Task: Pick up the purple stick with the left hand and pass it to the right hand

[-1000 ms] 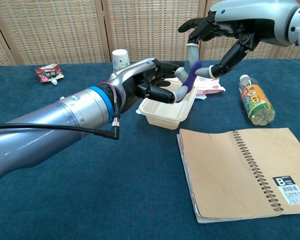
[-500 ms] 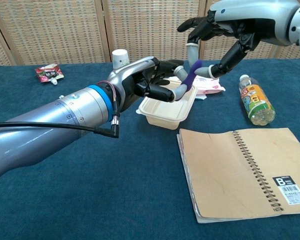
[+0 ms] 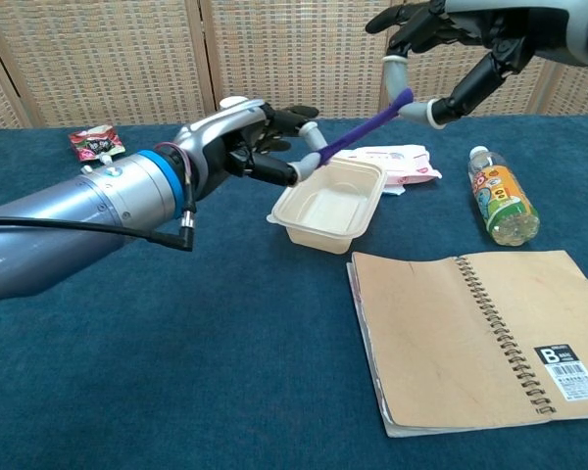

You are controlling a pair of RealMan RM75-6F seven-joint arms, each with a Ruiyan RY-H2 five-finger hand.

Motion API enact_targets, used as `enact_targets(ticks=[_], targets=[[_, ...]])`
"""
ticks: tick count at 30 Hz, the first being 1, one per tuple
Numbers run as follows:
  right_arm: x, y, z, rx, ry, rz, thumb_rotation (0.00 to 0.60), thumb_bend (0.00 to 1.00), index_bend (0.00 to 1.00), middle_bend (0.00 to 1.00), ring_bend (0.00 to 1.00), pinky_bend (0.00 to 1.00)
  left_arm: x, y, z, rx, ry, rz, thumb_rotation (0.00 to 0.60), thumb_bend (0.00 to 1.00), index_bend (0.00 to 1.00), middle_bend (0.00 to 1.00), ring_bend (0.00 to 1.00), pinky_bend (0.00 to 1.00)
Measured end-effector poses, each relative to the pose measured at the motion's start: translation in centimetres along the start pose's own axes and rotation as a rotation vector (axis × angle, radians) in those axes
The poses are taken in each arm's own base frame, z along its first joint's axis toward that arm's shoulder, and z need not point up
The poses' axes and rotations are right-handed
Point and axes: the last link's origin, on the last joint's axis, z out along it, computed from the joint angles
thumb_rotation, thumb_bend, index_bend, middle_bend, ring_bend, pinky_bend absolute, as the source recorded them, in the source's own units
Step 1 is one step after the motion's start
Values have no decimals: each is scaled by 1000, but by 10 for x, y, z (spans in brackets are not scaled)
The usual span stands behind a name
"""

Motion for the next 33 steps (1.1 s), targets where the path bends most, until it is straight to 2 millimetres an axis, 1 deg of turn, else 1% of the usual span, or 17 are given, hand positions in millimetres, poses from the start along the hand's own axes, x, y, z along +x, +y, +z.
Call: enact_targets(ticks=[5,8,11,14,18,21,24,28,33], targets=[[10,13,-3,-22,28,-22,600,792,804,50,0,0,32,-14,-3,26,53,83,600,543,760,0,0,0],[18,23,-6,-36,49,-48,600,793,805,51,0,0,58,-26,-9,49,93,157,600,542,762,0,0,0],[26,35,-10,-55,68,-75,600,793,806,53,0,0,88,-41,-17,81,138,240,600,544,763,0,0,0],[32,47,-15,-78,84,-104,600,793,807,53,0,0,119,-56,-27,123,180,305,600,543,764,0,0,0],[39,66,-24,-118,99,-134,600,793,807,53,0,0,162,-75,-46,188,238,389,600,543,765,0,0,0],[42,80,-31,-147,104,-155,600,793,807,53,0,0,190,-86,-62,229,271,447,600,543,765,0,0,0],[42,93,-40,-172,102,-171,600,793,807,53,0,0,214,-94,-80,258,280,525,600,544,767,0,0,0],[41,106,-51,-187,91,-207,600,793,807,53,0,0,234,-100,-101,289,257,666,600,545,776,0,0,0],[34,112,-62,-173,75,-254,600,793,807,53,0,0,251,-106,-128,345,232,844,600,546,777,0,0,0]])
